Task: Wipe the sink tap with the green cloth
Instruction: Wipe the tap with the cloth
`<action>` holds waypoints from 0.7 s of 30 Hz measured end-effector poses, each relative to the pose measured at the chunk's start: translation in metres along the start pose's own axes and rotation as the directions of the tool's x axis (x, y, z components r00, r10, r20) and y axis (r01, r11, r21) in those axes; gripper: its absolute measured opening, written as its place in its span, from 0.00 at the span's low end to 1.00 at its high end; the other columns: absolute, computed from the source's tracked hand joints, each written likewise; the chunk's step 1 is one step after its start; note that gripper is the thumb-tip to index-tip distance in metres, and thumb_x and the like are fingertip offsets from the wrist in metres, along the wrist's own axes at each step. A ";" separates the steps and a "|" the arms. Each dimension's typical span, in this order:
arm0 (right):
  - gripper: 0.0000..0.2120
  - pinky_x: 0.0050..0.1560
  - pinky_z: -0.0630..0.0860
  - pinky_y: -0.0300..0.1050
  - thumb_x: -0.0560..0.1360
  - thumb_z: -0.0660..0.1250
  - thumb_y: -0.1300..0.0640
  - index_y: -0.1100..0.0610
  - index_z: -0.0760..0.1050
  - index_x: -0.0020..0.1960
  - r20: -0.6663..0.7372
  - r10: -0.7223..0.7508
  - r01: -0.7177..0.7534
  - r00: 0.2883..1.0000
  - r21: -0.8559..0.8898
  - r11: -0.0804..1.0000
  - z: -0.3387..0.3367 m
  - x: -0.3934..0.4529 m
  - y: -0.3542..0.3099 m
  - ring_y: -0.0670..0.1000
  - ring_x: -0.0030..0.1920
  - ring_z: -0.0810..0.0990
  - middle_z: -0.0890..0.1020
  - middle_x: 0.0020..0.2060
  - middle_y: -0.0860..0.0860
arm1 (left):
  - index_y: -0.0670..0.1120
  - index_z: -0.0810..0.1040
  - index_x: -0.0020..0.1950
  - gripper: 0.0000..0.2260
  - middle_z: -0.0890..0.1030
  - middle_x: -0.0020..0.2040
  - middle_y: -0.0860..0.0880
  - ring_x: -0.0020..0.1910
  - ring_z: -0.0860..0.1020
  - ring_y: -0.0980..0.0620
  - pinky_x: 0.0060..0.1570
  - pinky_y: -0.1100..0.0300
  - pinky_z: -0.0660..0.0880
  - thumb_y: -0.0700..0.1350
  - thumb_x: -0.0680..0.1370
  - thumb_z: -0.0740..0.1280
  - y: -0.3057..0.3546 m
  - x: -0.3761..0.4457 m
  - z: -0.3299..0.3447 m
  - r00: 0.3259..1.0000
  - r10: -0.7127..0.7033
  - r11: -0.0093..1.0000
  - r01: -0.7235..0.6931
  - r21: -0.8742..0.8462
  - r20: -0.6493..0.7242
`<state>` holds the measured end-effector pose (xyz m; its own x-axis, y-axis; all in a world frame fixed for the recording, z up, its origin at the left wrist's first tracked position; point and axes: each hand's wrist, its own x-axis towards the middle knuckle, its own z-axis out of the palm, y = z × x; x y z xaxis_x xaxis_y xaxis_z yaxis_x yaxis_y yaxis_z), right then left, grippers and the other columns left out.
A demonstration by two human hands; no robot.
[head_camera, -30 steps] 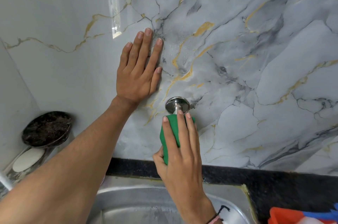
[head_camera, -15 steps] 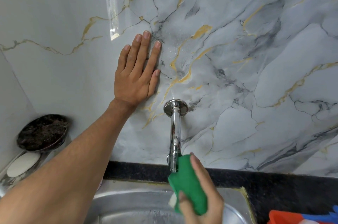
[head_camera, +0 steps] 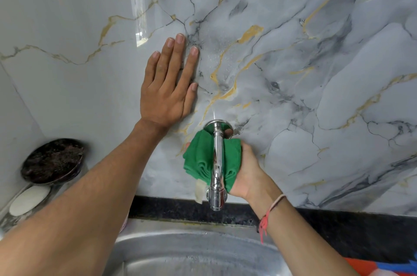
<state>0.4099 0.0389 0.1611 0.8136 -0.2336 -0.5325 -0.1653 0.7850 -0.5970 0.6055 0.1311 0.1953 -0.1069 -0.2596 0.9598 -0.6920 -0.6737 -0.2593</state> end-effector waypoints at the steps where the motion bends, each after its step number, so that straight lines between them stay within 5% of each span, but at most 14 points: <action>1: 0.30 0.54 0.83 0.59 0.78 0.52 0.43 0.62 0.80 0.65 0.012 -0.021 0.021 1.000 0.016 1.000 -0.001 0.000 0.003 0.63 0.55 0.86 0.86 0.56 0.65 | 0.44 0.58 0.83 0.29 0.63 0.80 0.37 0.82 0.60 0.41 0.81 0.46 0.58 0.50 0.82 0.54 0.000 0.000 -0.001 1.000 0.001 1.000 -0.001 0.004 0.001; 6: 0.31 0.41 0.85 0.50 0.78 0.53 0.40 0.61 0.87 0.52 0.092 -0.121 0.124 0.988 -0.031 0.992 -0.008 -0.006 0.022 0.59 0.41 0.88 0.88 0.43 0.62 | 0.44 0.59 0.83 0.29 0.65 0.80 0.37 0.80 0.64 0.39 0.79 0.44 0.62 0.49 0.82 0.54 0.001 0.003 -0.003 1.000 -0.012 1.000 0.012 -0.014 0.003; 13: 0.27 0.57 0.81 0.58 0.78 0.55 0.41 0.58 0.85 0.54 0.028 -0.333 0.320 0.943 -0.360 0.876 -0.021 -0.022 0.054 0.63 0.48 0.85 0.87 0.49 0.64 | 0.44 0.59 0.83 0.29 0.61 0.80 0.39 0.80 0.64 0.39 0.78 0.43 0.63 0.49 0.82 0.54 0.002 0.002 -0.002 1.000 -0.007 1.000 0.008 -0.014 0.008; 16: 0.24 0.38 0.80 0.45 0.77 0.55 0.42 0.57 0.84 0.46 0.030 -0.471 0.412 0.882 -0.535 0.737 -0.022 -0.036 0.065 0.53 0.37 0.83 0.86 0.38 0.61 | 0.44 0.58 0.83 0.29 0.59 0.81 0.39 0.81 0.61 0.40 0.79 0.44 0.61 0.49 0.82 0.53 0.002 0.002 -0.002 1.000 -0.009 1.000 0.010 -0.002 0.015; 19: 0.24 0.41 0.73 0.46 0.72 0.56 0.39 0.57 0.80 0.48 0.081 -0.569 0.429 0.819 -0.744 0.512 -0.030 -0.048 0.078 0.58 0.39 0.80 0.82 0.39 0.63 | 0.43 0.60 0.83 0.29 0.62 0.80 0.38 0.81 0.62 0.40 0.79 0.43 0.62 0.49 0.82 0.54 0.001 0.002 -0.002 1.000 -0.009 1.000 0.008 0.022 0.025; 21: 0.17 0.41 0.71 0.32 0.77 0.57 0.42 0.52 0.79 0.47 0.081 -0.590 0.412 0.803 -0.791 0.453 -0.038 -0.064 0.086 0.39 0.40 0.79 0.79 0.33 0.51 | 0.43 0.61 0.83 0.29 0.60 0.80 0.38 0.81 0.62 0.40 0.79 0.44 0.62 0.49 0.81 0.54 0.002 0.003 -0.003 1.000 -0.006 0.999 0.005 0.047 0.023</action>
<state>0.3221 0.0992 0.1213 0.7961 -0.6045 -0.0273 -0.1808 -0.1946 -0.9641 0.6020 0.1311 0.1980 -0.0860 -0.2714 0.9586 -0.6582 -0.7069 -0.2592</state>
